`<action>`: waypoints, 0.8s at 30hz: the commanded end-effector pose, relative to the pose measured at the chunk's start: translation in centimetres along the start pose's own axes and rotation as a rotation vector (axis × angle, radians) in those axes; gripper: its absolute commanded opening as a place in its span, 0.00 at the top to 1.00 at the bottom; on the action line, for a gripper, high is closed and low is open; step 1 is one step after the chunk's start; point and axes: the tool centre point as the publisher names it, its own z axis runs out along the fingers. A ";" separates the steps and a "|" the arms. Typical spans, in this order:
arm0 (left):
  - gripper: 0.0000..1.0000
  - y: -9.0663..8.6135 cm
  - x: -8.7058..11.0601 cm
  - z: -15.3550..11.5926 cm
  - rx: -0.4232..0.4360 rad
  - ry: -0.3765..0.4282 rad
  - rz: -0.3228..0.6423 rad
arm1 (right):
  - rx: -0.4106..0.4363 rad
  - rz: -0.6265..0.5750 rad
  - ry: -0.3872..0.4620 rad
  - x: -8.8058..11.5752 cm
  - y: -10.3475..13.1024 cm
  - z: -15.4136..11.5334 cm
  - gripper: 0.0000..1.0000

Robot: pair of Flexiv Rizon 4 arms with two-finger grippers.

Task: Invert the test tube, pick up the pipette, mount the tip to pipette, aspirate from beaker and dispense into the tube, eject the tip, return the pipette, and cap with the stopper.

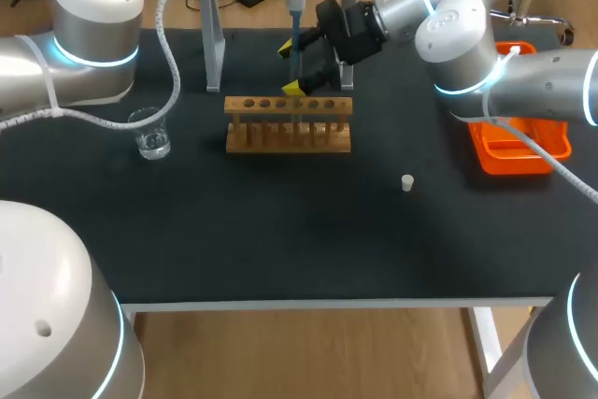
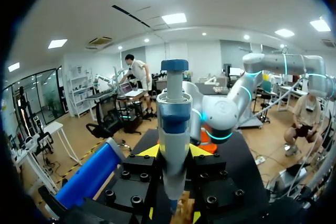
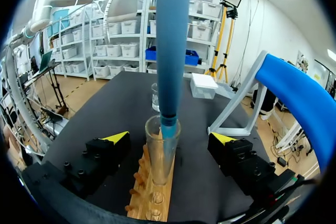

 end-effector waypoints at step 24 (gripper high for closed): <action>1.00 0.3 -0.1 0.3 0.001 0.001 -0.003 | -0.007 0.005 -0.006 0.4 0.3 -1.5 0.00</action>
